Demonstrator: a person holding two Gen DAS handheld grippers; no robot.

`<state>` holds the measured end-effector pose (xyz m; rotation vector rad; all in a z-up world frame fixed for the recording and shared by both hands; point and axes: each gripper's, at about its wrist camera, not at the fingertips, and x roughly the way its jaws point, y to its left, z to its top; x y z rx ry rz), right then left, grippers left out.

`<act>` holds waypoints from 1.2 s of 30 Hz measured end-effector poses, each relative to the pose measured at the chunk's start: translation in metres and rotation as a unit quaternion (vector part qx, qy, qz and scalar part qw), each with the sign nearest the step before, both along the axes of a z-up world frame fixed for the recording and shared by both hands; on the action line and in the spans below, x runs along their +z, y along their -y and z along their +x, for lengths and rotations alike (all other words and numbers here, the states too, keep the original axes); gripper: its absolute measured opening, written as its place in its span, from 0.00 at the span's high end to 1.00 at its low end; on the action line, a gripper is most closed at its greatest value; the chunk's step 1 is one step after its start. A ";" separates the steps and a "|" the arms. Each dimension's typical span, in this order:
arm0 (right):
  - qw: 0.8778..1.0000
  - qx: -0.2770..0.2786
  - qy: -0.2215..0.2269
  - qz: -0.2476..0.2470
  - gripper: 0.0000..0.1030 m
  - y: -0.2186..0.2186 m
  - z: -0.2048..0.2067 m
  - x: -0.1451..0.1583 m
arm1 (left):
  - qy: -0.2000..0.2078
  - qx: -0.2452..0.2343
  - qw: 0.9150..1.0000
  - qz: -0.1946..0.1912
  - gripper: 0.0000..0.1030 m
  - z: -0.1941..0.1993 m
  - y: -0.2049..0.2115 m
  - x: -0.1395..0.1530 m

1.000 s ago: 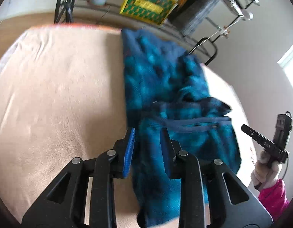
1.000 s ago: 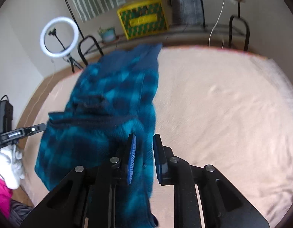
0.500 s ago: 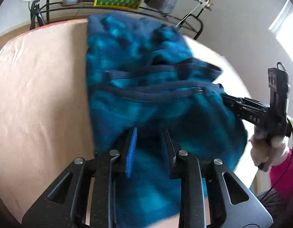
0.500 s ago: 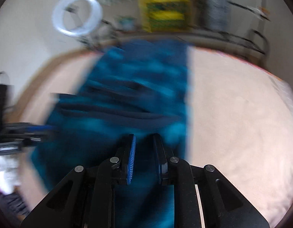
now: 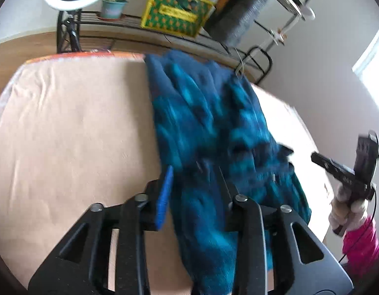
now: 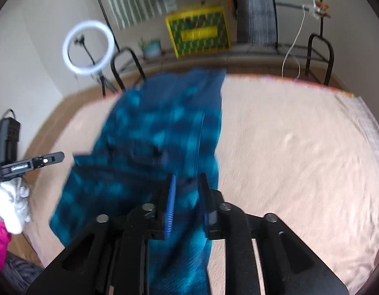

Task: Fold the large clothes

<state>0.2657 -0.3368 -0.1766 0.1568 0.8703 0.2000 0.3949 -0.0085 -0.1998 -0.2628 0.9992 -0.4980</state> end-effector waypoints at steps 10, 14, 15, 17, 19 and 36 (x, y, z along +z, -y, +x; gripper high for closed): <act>1.000 0.015 0.009 -0.002 0.65 0.021 0.079 0.025 | -0.004 0.015 1.000 -0.022 0.50 0.106 -0.008 0.014; 0.999 0.018 -0.008 0.026 0.65 0.032 0.120 0.016 | -0.024 0.026 0.998 -0.045 0.50 0.144 -0.007 -0.002; 0.999 0.020 -0.011 0.032 0.65 0.033 0.129 0.013 | -0.027 0.031 0.998 -0.048 0.50 0.151 -0.005 -0.007; 0.999 0.022 -0.017 0.037 0.65 0.034 0.145 0.005 | -0.034 0.040 0.997 -0.051 0.50 0.166 -0.004 -0.018; 0.999 0.022 -0.027 0.039 0.65 0.034 0.163 -0.006 | -0.044 0.045 0.996 -0.056 0.50 0.183 -0.001 -0.031; 0.994 -0.006 -0.074 0.075 0.65 0.040 0.263 -0.081 | -0.030 0.037 0.999 0.006 0.50 0.259 0.047 -0.090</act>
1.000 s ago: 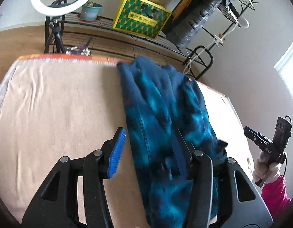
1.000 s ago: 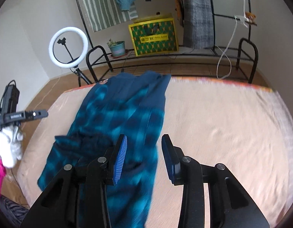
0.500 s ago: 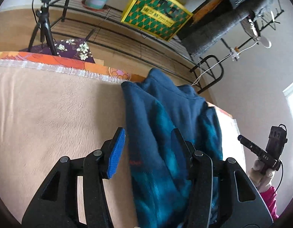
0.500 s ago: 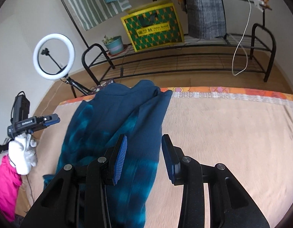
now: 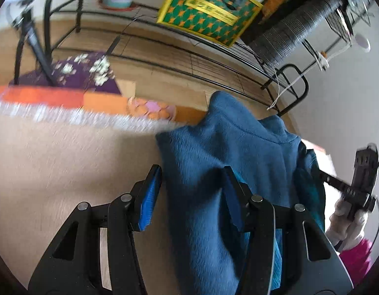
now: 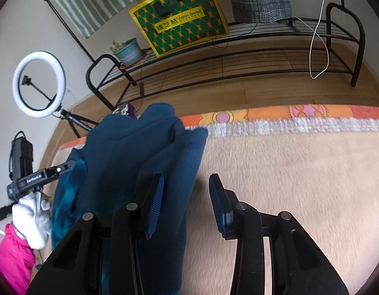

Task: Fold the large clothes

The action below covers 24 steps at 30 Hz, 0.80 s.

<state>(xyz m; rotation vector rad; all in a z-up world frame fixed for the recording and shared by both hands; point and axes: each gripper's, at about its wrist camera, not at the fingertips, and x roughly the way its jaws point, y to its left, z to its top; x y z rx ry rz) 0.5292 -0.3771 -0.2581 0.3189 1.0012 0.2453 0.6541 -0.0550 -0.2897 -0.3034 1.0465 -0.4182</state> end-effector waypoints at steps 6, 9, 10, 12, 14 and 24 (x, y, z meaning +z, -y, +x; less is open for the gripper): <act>1.000 -0.008 0.003 -0.017 0.66 -0.009 0.020 -0.009 | 0.039 -0.016 0.998 0.042 0.93 0.001 0.021 0.002; 1.000 0.005 0.003 -0.021 0.92 -0.020 0.022 -0.006 | 0.052 -0.018 0.997 0.058 0.94 -0.003 0.025 0.006; 1.000 0.004 0.007 -0.027 0.93 -0.022 0.022 -0.003 | 0.057 -0.020 0.997 0.053 0.94 -0.005 0.025 0.009; 0.999 0.013 0.022 -0.043 0.93 -0.026 0.017 0.007 | 0.068 -0.020 0.997 0.040 0.95 -0.011 0.022 0.017; 0.999 0.011 0.038 -0.036 0.94 -0.023 0.011 0.019 | 0.074 -0.021 0.997 0.028 0.95 -0.016 0.019 0.026; 0.995 0.021 0.102 -0.007 0.94 -0.020 -0.033 0.086 | 0.120 -0.043 0.992 -0.010 0.95 -0.065 0.016 0.091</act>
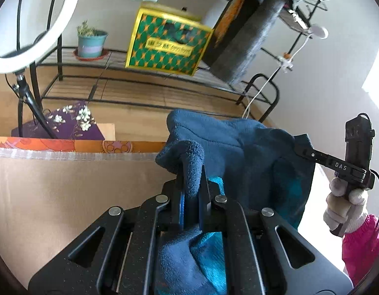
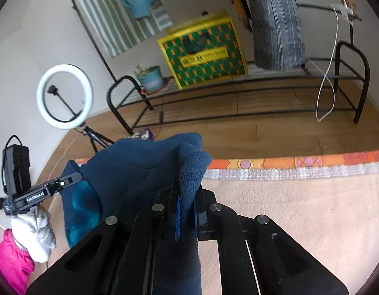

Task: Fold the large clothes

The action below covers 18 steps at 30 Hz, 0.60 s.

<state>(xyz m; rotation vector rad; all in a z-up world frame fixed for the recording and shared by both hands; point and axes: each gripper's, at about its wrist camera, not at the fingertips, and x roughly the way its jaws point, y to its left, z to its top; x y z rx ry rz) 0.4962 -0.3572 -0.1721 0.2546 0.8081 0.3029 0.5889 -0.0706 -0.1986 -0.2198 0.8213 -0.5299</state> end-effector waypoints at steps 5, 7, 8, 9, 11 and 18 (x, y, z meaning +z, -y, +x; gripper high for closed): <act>1.000 0.011 0.021 0.014 0.94 0.000 -0.032 0.033 | 0.016 -0.006 1.000 -0.020 0.95 -0.035 -0.012 0.032; 0.999 0.022 0.031 0.009 0.94 -0.003 -0.053 0.047 | 0.022 -0.011 0.999 -0.022 0.95 -0.054 -0.015 0.044; 0.999 0.026 0.033 0.007 0.94 -0.005 -0.063 0.052 | 0.026 -0.013 0.999 -0.021 0.95 -0.063 -0.017 0.048; 0.999 0.028 0.035 0.006 0.94 -0.005 -0.071 0.055 | 0.031 -0.017 0.999 -0.020 0.95 -0.075 -0.019 0.054; 0.999 0.033 0.037 0.010 0.94 -0.008 -0.094 0.066 | 0.037 -0.022 0.999 -0.021 0.95 -0.093 -0.023 0.060; 0.998 0.054 0.034 0.005 0.94 -0.018 -0.171 0.081 | 0.046 -0.039 0.998 -0.017 0.95 -0.170 -0.037 0.072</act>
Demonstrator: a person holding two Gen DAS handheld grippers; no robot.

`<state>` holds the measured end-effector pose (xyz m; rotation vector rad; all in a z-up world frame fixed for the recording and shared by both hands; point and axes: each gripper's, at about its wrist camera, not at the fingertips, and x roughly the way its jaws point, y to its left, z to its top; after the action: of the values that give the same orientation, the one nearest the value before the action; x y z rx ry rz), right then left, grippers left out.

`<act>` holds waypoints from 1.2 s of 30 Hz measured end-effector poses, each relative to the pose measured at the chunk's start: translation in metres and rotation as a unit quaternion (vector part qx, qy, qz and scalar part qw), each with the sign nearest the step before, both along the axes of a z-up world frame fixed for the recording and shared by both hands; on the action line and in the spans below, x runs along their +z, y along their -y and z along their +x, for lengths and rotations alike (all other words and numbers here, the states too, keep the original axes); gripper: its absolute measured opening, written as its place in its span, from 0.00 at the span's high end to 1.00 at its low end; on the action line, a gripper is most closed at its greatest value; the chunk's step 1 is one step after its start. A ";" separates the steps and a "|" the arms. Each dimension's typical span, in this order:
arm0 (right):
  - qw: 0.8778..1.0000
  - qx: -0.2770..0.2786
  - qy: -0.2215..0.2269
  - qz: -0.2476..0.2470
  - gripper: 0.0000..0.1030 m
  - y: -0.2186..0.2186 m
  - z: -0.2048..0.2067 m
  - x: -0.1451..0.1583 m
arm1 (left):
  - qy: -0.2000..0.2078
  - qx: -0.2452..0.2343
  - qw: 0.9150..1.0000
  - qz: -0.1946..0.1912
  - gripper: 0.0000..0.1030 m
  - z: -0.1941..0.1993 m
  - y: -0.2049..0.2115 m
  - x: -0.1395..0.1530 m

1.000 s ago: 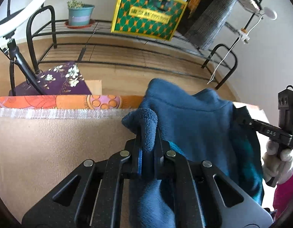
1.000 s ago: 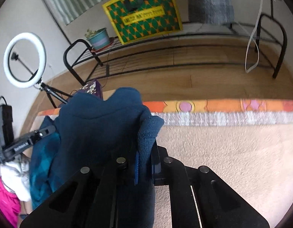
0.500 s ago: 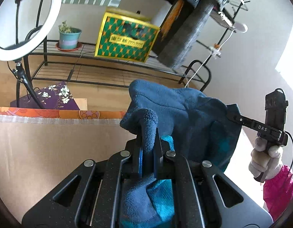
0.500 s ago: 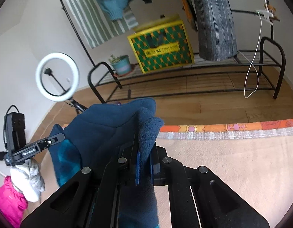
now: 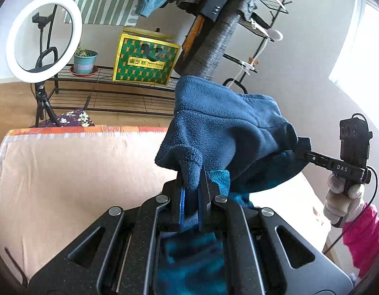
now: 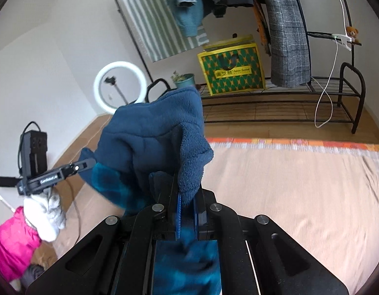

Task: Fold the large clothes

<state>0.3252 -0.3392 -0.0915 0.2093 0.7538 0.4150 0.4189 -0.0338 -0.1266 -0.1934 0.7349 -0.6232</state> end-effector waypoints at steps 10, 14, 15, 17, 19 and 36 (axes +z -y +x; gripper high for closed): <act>0.999 0.005 -0.027 -0.022 0.94 0.008 -0.094 -0.021 | -0.006 -0.024 0.999 0.045 0.95 -0.098 -0.008 -0.024; 0.999 0.002 -0.039 -0.022 0.94 0.011 -0.121 -0.040 | -0.013 -0.031 0.997 0.070 0.95 -0.126 -0.007 -0.043; 0.999 0.002 -0.040 -0.027 0.94 0.011 -0.125 -0.043 | -0.017 -0.034 0.996 0.077 0.95 -0.132 -0.006 -0.048; 0.998 0.001 -0.047 -0.030 0.94 0.011 -0.138 -0.052 | -0.022 -0.041 0.995 0.091 0.95 -0.146 -0.004 -0.057; 0.998 0.004 -0.051 -0.039 0.93 0.009 -0.149 -0.056 | -0.029 -0.046 0.994 0.098 0.95 -0.160 -0.006 -0.063; 0.999 -0.026 -0.003 0.046 0.51 0.045 -0.250 0.006 | -0.082 -0.023 0.996 -0.011 0.45 -0.208 -0.058 -0.023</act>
<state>0.0750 -0.3843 -0.0854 0.3155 0.7337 0.4004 0.2111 0.0243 -0.1497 -0.2507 0.8927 -0.6658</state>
